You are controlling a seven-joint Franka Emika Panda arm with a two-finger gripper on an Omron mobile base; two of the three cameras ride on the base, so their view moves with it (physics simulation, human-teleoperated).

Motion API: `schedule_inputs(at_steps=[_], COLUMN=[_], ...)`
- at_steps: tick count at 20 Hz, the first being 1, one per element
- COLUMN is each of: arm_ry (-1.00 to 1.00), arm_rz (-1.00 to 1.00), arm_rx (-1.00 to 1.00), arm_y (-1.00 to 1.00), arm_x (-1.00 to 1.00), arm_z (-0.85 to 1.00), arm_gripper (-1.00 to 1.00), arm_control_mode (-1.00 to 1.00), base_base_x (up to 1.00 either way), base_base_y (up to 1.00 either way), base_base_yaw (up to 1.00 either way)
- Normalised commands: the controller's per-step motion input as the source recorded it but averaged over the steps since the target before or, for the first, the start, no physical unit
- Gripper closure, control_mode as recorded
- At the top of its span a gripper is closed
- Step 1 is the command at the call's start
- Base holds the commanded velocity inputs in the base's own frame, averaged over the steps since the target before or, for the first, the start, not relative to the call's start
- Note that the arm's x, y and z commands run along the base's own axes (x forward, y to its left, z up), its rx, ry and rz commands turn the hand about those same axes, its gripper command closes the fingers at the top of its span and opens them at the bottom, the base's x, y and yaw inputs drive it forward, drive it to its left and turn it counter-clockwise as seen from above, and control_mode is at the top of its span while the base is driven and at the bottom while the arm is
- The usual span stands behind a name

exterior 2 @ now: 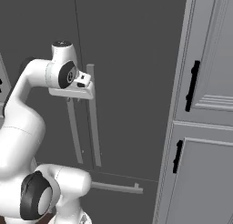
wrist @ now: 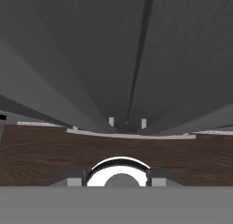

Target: Take the strawberry from the fridge and place it on top of the pancake, located on the dining counter.

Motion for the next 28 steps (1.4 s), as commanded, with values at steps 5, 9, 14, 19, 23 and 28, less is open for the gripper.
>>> schedule_inputs(at_steps=[5, 9, 14, 19, 23, 28], arm_ry=[0.0, 0.0, 0.0, 0.0, 0.0, 0.0], arm_rz=[0.0, 0.0, 0.0, 0.0, 0.0, 0.0], arm_rx=[0.0, 0.0, 0.0, 0.0, 0.0, 0.0], arm_y=[0.0, 0.0, 0.0, 0.0, 0.0, 0.0], arm_x=[0.0, 0.0, 0.0, 0.0, 0.0, 0.0], arm_z=[0.0, 0.0, 0.0, 0.0, 0.0, 0.0], arm_gripper=[-1.0, -1.0, -1.0, -1.0, -1.0, -1.0], arm_control_mode=[1.0, 1.0, 1.0, 1.0, 1.0, 1.0], base_base_x=[-0.03, -0.61, -0.64, -0.55, -0.41, -0.13], base_base_y=[-0.01, -0.21, -0.08, -0.06, -0.1, -0.08], base_base_yaw=[0.0, 0.0, 0.0, 0.0, 0.0, 0.0])
